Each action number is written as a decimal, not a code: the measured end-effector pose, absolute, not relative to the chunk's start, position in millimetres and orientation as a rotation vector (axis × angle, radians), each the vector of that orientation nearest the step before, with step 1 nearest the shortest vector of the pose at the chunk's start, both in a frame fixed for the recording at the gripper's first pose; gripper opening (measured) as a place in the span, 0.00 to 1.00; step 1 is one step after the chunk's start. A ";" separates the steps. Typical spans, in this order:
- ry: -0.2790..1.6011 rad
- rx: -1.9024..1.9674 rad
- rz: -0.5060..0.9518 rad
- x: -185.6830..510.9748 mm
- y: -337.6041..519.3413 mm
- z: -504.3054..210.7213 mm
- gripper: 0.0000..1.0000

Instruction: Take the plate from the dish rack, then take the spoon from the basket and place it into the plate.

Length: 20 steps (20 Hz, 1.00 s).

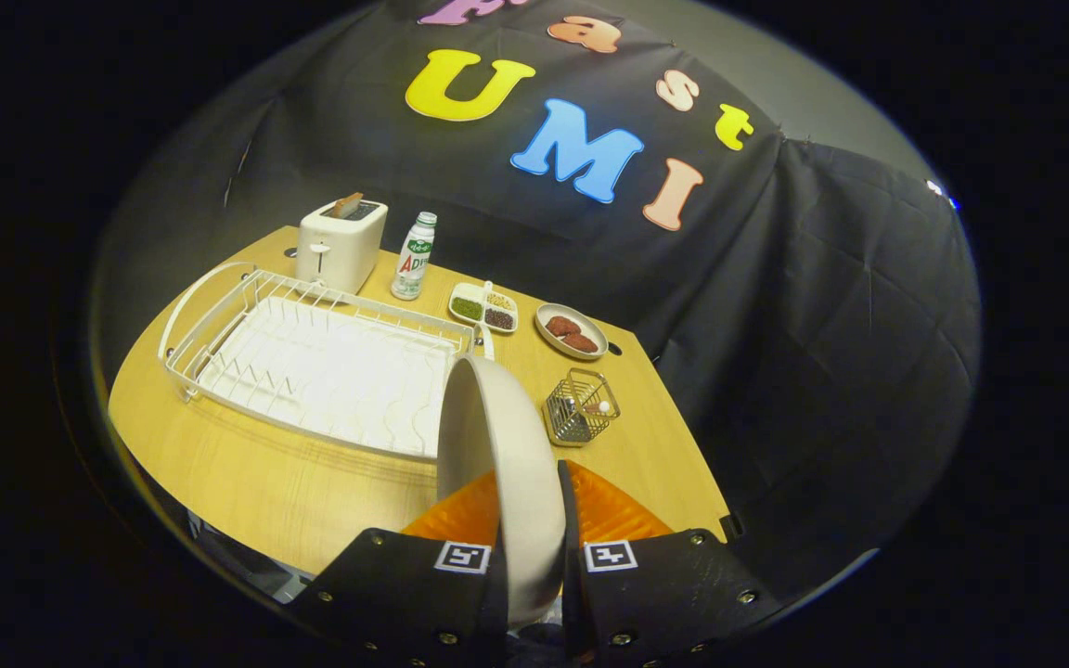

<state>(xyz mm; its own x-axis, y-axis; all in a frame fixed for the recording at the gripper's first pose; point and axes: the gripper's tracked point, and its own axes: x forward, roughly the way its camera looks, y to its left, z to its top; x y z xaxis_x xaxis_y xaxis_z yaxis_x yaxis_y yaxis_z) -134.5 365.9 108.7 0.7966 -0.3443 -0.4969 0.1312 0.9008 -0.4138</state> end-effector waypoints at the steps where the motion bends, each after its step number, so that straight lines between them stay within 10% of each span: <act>1: 0.613 -0.358 -0.247 -138.3 366.2 102.1 0.23; 20: 0.750 0.222 -0.041 -146.2 360.2 8.4 0.23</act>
<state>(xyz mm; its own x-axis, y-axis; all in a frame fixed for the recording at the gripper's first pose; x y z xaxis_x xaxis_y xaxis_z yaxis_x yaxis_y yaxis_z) -146.2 360.2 8.4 0.7317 0.0425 -0.6803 0.1156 0.9759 0.1853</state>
